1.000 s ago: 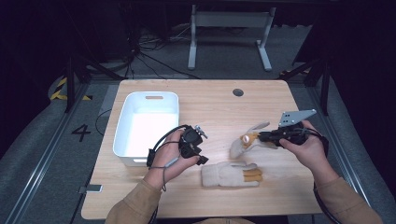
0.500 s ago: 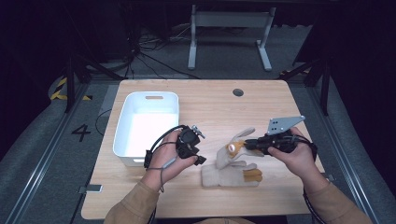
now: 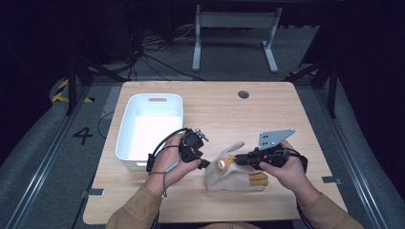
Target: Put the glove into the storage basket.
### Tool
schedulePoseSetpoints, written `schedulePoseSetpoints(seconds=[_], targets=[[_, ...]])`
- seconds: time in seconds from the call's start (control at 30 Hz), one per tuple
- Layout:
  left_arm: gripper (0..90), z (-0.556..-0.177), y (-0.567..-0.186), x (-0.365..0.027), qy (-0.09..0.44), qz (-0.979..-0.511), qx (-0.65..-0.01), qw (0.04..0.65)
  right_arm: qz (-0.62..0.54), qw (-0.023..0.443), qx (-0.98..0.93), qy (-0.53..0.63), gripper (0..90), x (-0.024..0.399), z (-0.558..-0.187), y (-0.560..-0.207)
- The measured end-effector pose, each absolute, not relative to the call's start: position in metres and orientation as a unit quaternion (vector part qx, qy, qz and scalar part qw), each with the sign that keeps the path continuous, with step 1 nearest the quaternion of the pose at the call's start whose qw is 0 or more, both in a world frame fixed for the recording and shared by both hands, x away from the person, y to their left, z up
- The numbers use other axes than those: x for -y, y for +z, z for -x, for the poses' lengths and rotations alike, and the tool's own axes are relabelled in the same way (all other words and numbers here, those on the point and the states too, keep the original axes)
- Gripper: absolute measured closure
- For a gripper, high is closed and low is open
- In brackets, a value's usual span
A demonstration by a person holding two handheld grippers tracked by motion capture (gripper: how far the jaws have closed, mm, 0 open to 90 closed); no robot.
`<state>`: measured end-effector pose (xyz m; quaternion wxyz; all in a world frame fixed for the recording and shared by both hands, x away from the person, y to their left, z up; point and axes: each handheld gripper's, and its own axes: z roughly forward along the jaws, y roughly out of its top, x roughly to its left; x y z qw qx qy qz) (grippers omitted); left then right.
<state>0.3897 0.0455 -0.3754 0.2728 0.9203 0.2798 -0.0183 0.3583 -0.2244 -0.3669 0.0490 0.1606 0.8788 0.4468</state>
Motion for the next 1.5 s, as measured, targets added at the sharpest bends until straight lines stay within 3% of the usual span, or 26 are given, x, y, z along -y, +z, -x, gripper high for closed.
schedulePoseSetpoints(seconds=[1.03,1.1,1.13,1.2,1.27,1.5], targets=[[53.2,-0.390,-0.378,-0.032,-0.031,-0.931,-0.258,0.257,-0.190,-0.002,-0.926,0.325,82.3,0.250,-0.361,-0.418],[53.1,-0.390,-0.378,-0.031,-0.032,-0.931,-0.256,0.257,-0.193,0.001,-0.926,0.323,80.9,0.251,-0.360,-0.419],[53.1,-0.390,-0.378,-0.029,-0.032,-0.932,-0.254,0.255,-0.201,-0.006,-0.925,0.322,75.2,0.252,-0.359,-0.421],[53.0,-0.391,-0.379,-0.027,-0.034,-0.934,-0.251,0.254,-0.202,-0.005,-0.924,0.325,73.8,0.253,-0.358,-0.421],[52.9,-0.391,-0.378,-0.024,-0.034,-0.935,-0.247,0.253,-0.207,-0.006,-0.921,0.330,66.4,0.255,-0.357,-0.420],[51.9,-0.391,-0.377,-0.017,-0.036,-0.938,-0.235,0.253,-0.221,0.010,-0.910,0.351,59.7,0.270,-0.356,-0.410]])
